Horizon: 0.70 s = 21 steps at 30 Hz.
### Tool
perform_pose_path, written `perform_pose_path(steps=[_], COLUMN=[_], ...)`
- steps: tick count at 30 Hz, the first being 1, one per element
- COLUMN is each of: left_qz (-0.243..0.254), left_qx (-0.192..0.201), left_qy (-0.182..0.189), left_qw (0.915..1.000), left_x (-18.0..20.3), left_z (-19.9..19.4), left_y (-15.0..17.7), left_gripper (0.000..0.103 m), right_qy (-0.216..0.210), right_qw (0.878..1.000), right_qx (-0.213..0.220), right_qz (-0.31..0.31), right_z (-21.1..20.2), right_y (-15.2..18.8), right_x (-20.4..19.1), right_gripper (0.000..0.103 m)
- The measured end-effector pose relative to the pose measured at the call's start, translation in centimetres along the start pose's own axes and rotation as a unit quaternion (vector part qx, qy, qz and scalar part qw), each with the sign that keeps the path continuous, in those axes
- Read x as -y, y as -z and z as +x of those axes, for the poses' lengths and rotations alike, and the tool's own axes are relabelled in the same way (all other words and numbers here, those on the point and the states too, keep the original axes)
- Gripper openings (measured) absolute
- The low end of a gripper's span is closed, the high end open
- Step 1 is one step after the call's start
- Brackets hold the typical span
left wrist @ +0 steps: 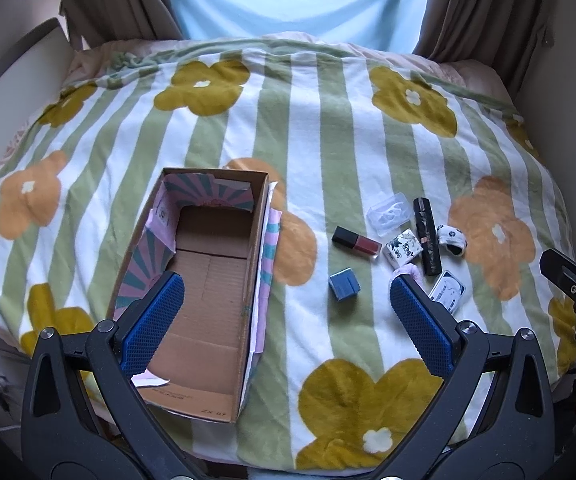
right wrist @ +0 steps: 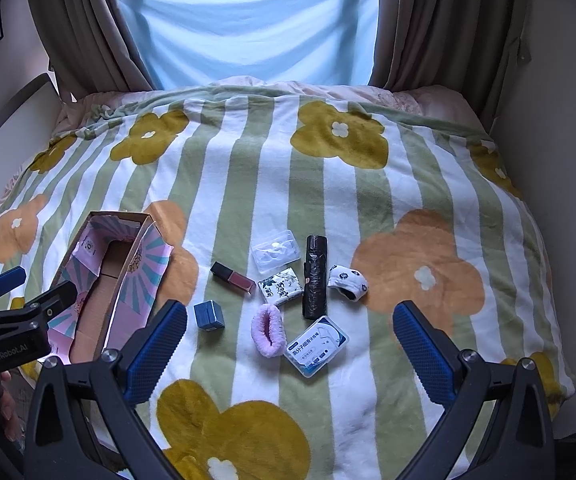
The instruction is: Organize objects
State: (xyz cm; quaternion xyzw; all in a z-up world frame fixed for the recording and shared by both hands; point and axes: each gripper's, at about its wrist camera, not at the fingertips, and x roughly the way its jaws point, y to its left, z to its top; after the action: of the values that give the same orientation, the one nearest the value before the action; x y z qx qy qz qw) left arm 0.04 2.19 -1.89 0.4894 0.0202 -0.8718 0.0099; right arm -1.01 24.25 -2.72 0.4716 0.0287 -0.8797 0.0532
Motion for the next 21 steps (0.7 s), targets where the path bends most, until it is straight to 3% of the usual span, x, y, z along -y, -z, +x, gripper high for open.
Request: perform_pose_path(steps=[10,21], left_qz=[-0.02,-0.05], left_qx=[-0.061,-0.138], left_qy=[0.017,0.026], left_qw=[0.9978,0.9888], left_x=[3.2,6.4], left_z=[4.6,13.4], left_y=[0.8,1.5], left_gripper=[0.1,0.093], right_qy=[-0.013,-0.031], right_qw=[0.999,0.993], right_qx=[-0.05,-0.111], right_qz=[-0.006,-0.011], right_z=[5.1,15.2], right_y=[-1.6,-4.4], right_x=[3.7,6.3], right_gripper=[0.102,0.095])
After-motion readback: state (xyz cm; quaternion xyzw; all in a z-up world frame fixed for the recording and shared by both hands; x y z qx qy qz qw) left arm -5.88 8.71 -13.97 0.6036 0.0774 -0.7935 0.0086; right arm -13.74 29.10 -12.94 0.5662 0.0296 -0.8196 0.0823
